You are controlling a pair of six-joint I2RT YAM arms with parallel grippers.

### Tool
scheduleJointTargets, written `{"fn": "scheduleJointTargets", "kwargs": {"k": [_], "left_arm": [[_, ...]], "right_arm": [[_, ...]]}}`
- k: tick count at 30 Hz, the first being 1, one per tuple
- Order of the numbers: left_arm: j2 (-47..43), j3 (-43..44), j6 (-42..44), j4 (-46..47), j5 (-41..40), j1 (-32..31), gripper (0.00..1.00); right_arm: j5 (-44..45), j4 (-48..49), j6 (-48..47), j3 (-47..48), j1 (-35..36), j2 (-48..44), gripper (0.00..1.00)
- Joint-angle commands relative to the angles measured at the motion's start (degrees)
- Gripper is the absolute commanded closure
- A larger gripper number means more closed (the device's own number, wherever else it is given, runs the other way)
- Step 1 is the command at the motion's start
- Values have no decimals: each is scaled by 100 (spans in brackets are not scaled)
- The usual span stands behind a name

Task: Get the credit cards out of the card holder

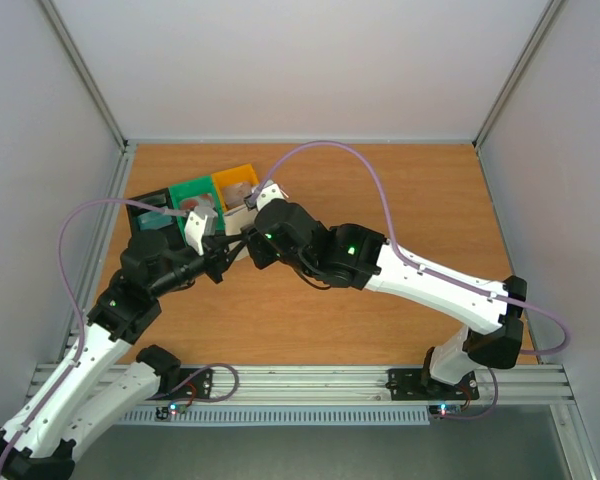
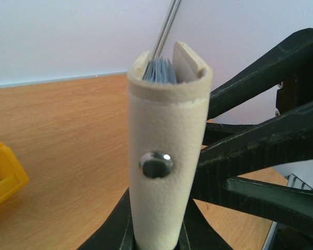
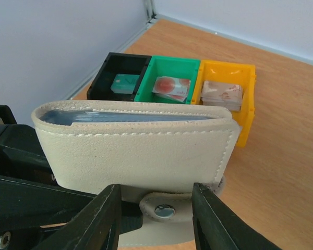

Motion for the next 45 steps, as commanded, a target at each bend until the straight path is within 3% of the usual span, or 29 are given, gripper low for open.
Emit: {"fn": "scheduleJointTargets", "kwargs": {"k": [1, 18, 39, 45], "left_arm": [[-65, -12, 26, 380, -10, 19, 100], [-98, -88, 197, 692, -503, 19, 100], [-158, -199, 393, 933, -368, 19, 100], [-154, -287, 424, 1083, -236, -1, 100]], "right_arm": [[37, -58, 143, 190, 33, 138, 62], [469, -487, 421, 198, -34, 565, 66], [493, -753, 859, 186, -355, 823, 74], [-1, -391, 717, 229, -608, 942, 77]]}}
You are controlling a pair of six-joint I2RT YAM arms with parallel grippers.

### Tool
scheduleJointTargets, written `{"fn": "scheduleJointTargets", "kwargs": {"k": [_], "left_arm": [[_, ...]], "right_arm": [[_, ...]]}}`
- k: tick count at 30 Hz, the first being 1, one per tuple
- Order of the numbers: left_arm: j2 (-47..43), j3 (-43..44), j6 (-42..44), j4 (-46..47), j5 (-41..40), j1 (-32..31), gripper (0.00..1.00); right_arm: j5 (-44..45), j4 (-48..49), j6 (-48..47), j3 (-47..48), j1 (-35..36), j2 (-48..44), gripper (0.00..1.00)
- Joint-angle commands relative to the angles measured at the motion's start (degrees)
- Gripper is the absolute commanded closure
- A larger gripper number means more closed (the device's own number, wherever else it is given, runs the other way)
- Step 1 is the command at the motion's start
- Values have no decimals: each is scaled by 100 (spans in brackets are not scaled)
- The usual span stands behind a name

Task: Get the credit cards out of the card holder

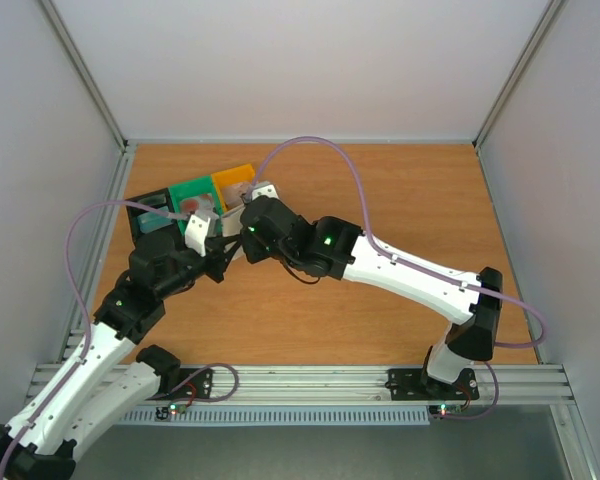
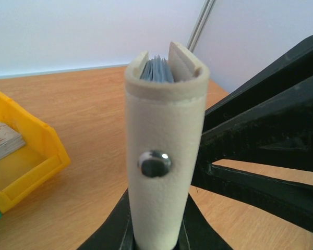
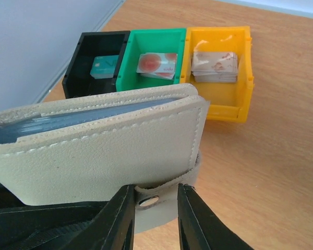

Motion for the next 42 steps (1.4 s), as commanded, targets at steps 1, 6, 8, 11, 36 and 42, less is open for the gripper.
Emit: {"fn": "scheduleJointTargets", "kwargs": {"k": [1, 6, 8, 11, 36, 42], "left_arm": [[-150, 28, 90, 1156, 409, -61, 100], [-90, 32, 187, 1186, 310, -194, 100], [-67, 23, 201, 1247, 335, -236, 100], [-51, -16, 190, 1247, 374, -253, 100], [-109, -73, 251, 478, 408, -253, 100], [-54, -126, 174, 637, 866, -253, 100]], "right_arm": [[15, -171, -56, 152, -298, 356, 78], [-211, -256, -154, 330, -298, 525, 89], [-137, -304, -153, 322, -298, 531, 96], [-9, -382, -162, 256, -334, 492, 99], [-1918, 575, -2002, -2715, -1450, -2426, 74], [-4051, 1620, -2200, -3141, -1414, -2896, 43]]}}
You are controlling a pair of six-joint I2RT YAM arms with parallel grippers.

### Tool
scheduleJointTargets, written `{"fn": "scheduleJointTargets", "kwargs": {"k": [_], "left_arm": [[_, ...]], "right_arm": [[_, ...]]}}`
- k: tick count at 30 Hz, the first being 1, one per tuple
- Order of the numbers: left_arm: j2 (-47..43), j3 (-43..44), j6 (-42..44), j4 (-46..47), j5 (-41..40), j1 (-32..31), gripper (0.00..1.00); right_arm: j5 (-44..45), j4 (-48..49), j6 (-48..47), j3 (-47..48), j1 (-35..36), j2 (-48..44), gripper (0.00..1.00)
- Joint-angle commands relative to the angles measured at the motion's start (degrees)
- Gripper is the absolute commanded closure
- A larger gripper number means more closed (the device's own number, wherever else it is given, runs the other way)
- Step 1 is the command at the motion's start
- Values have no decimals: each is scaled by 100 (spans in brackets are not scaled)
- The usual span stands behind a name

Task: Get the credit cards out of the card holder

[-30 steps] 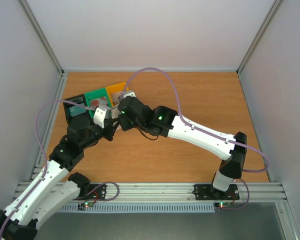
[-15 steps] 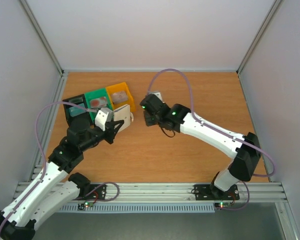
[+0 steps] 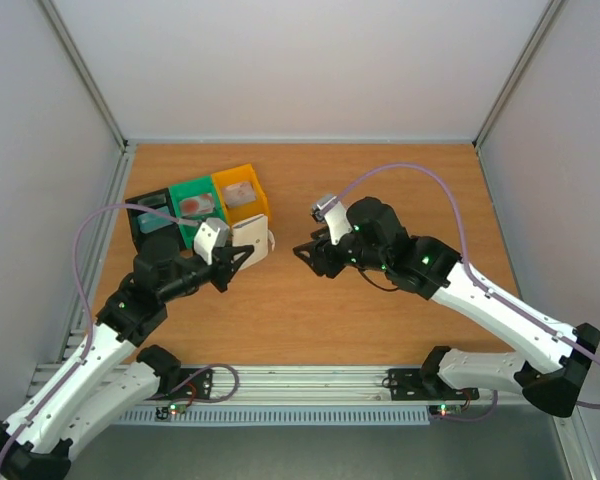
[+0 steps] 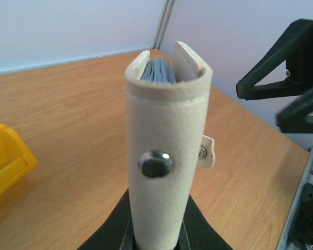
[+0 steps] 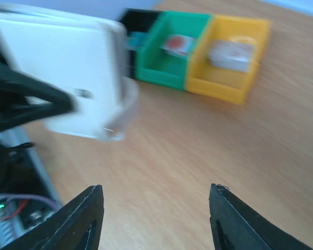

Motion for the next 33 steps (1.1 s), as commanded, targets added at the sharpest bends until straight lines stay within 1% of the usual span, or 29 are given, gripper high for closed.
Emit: {"fn": "scheduleJointTargets", "kwargs": {"k": [1, 2, 3, 4, 5, 7, 9, 11, 12, 15, 18, 22, 28, 30, 33], "left_arm": [[-18, 5, -137, 703, 696, 8, 100], [-30, -12, -188, 810, 891, 7, 100], [-38, -24, -247, 908, 1067, 7, 100], [-40, -39, -332, 1021, 1230, 7, 100], [-45, -51, -380, 1125, 1413, 11, 100], [-73, -54, -483, 1279, 1743, 7, 100], [-125, -34, -576, 1365, 2046, 7, 100], [-179, -39, -616, 1450, 2369, 7, 100], [-204, -50, -624, 1480, 2551, 8, 100], [-204, -141, -713, 1959, 3063, 7, 100], [-172, -206, -916, 2345, 3380, 7, 100], [-168, -265, -1050, 2848, 3822, 11, 100], [13, -297, -1125, 3249, 4029, -2, 100], [91, -283, -1094, 3293, 4021, -45, 100], [239, -210, -1057, 3266, 4030, -117, 100]], "right_arm": [[-1808, 1037, -410, -118, 106, 22, 39], [-1913, 1156, -424, -88, 159, 81, 30], [-1988, 1270, -450, -59, 216, 123, 27], [-2063, 1361, -478, -28, 268, 181, 21], [-2077, 1400, -487, 25, 285, 234, 18], [-2023, 1330, -548, 112, 292, 289, 18], [-1887, 1222, -665, 94, 283, 197, 21], [-1636, 1198, -759, -93, 266, -49, 26], [-1509, 1162, -793, -186, 243, -181, 30], [-1349, 923, -886, -275, 177, -520, 45], [-1364, 783, -1033, -345, 164, -791, 53], [-1360, 437, -1189, -282, 164, -913, 56], [-1870, 232, -1284, -33, 164, -767, 56], [-2106, 175, -1331, 78, 160, -656, 54], [-2681, 101, -1426, 210, 164, -541, 49]]}}
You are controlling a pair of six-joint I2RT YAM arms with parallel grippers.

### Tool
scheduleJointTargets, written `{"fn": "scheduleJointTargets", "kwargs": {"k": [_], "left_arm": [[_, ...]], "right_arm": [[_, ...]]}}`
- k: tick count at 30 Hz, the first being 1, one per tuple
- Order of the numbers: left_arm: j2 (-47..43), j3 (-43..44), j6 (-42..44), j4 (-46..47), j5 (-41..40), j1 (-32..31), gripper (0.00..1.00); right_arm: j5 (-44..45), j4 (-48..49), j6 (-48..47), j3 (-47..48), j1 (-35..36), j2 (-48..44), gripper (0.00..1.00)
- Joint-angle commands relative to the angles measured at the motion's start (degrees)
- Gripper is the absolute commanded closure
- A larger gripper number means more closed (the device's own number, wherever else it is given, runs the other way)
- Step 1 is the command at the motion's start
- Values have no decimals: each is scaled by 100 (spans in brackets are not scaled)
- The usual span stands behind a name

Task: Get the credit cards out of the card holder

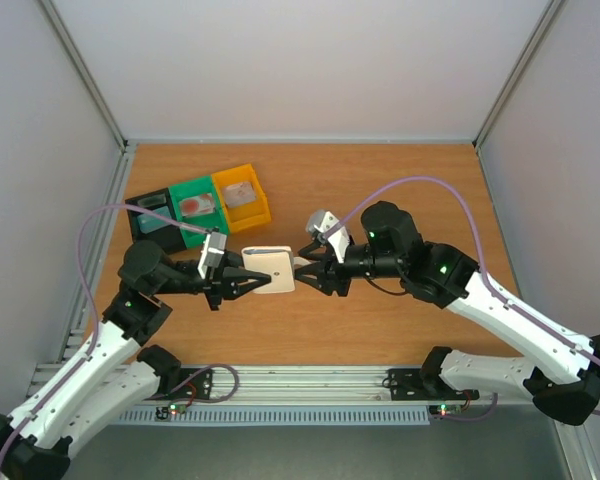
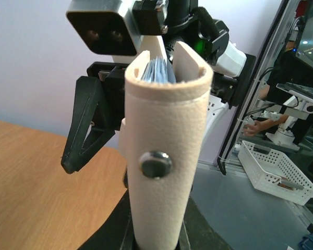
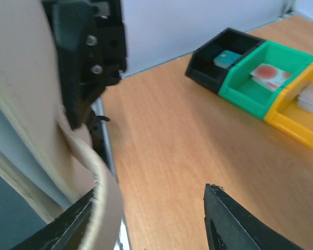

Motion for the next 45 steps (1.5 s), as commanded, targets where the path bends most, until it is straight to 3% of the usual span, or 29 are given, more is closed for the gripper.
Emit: {"fn": "scheduleJointTargets", "kwargs": {"k": [1, 7, 17, 22, 26, 32, 39, 45], "left_arm": [[165, 40, -45, 550, 216, -103, 100], [115, 14, -39, 470, 177, -145, 100], [163, -13, 54, 457, 291, -137, 100], [141, 16, 119, 408, 410, -145, 100], [110, 45, 224, 301, 440, -141, 100], [121, 4, 217, 445, 460, -209, 100], [90, -21, 280, 460, 503, -232, 100], [153, 40, 327, 409, 521, -269, 100]], "right_arm": [[-874, -172, -221, 326, -11, 97, 48], [-1467, -290, -361, 320, 0, 10, 46], [-1476, -1165, -676, 898, 354, 211, 41], [-1362, -1393, -828, 943, 378, 23, 54], [-1232, -1633, -970, 1093, 372, -135, 54], [-1104, -1101, -738, 970, 377, -69, 51], [-50, -551, -690, 739, 377, -331, 62], [-526, -609, -531, 817, 378, -140, 55]]}}
